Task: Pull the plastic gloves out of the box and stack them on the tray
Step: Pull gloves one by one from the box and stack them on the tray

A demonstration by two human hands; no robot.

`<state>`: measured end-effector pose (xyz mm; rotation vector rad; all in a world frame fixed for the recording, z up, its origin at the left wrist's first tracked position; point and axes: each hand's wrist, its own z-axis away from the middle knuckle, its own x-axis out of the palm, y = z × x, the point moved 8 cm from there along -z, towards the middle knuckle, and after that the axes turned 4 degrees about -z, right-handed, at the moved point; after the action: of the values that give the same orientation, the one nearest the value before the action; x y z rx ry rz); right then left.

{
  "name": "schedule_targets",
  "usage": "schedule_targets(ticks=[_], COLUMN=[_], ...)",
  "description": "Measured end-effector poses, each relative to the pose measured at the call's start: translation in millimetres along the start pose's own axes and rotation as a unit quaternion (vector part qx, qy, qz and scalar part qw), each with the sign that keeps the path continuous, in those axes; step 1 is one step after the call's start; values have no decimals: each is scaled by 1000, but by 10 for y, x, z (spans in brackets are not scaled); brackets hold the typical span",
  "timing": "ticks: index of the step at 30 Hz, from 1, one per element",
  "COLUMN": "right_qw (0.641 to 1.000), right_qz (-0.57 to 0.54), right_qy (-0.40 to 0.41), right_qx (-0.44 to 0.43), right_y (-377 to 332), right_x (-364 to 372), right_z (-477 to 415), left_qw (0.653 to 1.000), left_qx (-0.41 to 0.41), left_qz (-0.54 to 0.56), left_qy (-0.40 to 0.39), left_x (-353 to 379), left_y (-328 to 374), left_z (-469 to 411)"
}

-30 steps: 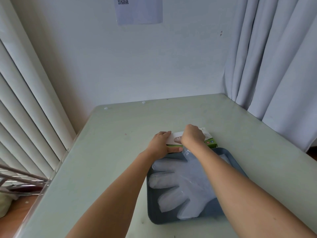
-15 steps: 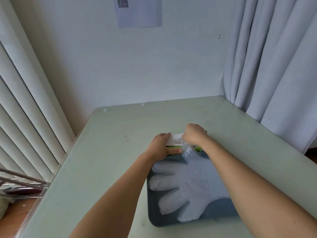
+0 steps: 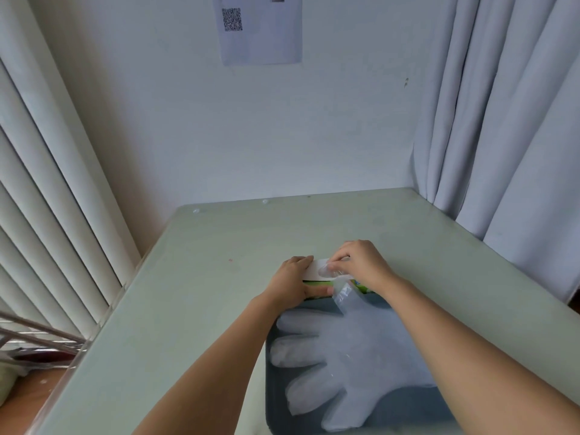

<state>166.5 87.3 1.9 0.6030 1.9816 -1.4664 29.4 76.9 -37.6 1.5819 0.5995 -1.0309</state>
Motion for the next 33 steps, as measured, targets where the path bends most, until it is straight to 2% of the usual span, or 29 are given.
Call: schedule_targets(ticks=[10,14,19,22,26,28,30,33], right_qw=[993,994,992,972,953,948,945,942], right_qz=[74,72,-14,-135,-247,-277,-287,-297], right_qy=[-14,17,117,189,168,149,153,148], right_qx=[-93,-84,-35,-41,-52,-47,-42,-43], right_y=[-193,-213,-138,-205,-372,-425,-464,-546], right_x=[-119,-257,-642,-1003,-1178,-1176,-1199,-1221], right_z=[225,159,-61,-109,-77,-5,113,326], left_qw=[1000,1000,1000,1000,1000,999,993,952], left_qx=[16,15,11,3,2,2,13,56], left_qz=[0,-7,-9,-7,-13,21,118,302], left_qy=[4,4,-2,-4,-29,-29,-13,9], left_x=[19,0,-1,-1,3,-87,-264,-512], left_y=[0,12,12,-1,29,88,203,495], left_z=[-4,1,7,-14,-12,15,76,257])
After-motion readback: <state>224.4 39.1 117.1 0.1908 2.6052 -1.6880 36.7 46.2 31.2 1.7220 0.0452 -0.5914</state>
